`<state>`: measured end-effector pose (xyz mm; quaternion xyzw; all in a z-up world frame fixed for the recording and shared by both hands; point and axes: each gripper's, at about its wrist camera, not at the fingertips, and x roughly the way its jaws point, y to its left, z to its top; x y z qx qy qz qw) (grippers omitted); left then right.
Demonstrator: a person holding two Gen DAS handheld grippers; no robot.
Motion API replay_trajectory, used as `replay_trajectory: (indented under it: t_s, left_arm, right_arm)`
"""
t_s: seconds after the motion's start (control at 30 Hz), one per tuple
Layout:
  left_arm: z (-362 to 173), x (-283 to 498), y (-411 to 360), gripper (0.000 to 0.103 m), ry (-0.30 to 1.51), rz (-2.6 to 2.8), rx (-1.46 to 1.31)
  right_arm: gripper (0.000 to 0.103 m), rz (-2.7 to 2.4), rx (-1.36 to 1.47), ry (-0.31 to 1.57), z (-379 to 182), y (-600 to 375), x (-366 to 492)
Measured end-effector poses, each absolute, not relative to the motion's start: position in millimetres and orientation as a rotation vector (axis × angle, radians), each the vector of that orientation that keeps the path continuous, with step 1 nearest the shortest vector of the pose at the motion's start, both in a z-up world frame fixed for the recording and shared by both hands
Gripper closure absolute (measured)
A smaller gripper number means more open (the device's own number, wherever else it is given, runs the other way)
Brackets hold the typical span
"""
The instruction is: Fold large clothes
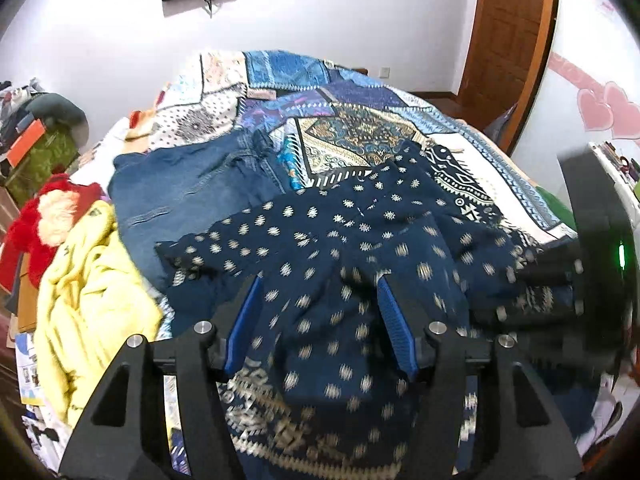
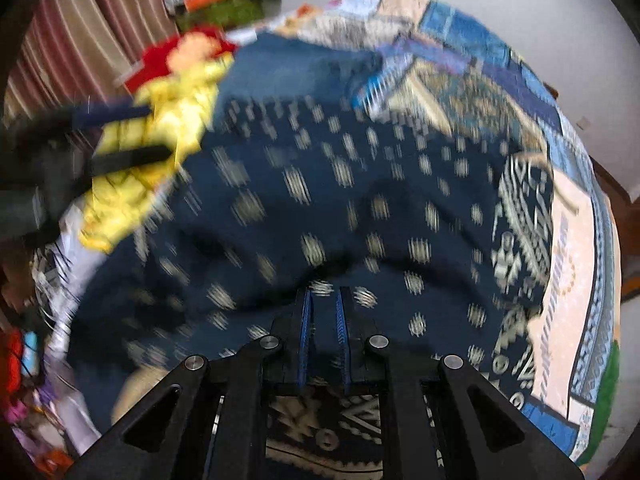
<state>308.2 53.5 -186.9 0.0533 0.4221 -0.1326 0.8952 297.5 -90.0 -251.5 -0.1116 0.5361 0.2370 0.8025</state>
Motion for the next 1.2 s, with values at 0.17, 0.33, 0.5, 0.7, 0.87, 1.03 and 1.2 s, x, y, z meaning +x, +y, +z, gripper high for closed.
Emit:
replay_trajectory:
  t_s: [0.17,0.33,0.5,0.7,0.87,1.03,1.2]
  left_arm:
    - [-226.9,324.4,17.8,0.044,0.958,-0.356,0.152]
    - [-261.5,310.8,-13.8,0.044,1.017,-0.428,0.154]
    - [-265.8,300.9,-5.4,0.044,1.003,-0.411,0.094]
    - [-269.0,296.8,0.3,0.035,0.997,-0.396,0.106]
    - [-271.2,295.7,2.3,0.034,0.994,-0.381,0.083]
    - [-270.0,290.6,3.2,0.034,0.995,-0.364,0.082]
    - [-250.1,278.3,18.5,0.035,0.976,-0.393,0.071]
  right_arm:
    - [0.094,0.530,-0.159,1.159,-247.9,-123.5,287.9]
    - [0.094,0.456,-0.169,1.084,-221.0,-144.1,289.8]
    - [0.094,0.345,-0.295,1.118,-248.8,-150.9,309.2]
    - [0.094,0.364,-0.289,1.097,-253.4,-160.7,303.9]
    - [0.056,0.248,-0.367,1.069,-254.0,-170.3,290.6]
    - [0.001,0.143,-0.300,1.060,-256.1,-209.2,284.1]
    - [0.001,0.188,-0.087,1.098,-240.6,-236.9,294.0]
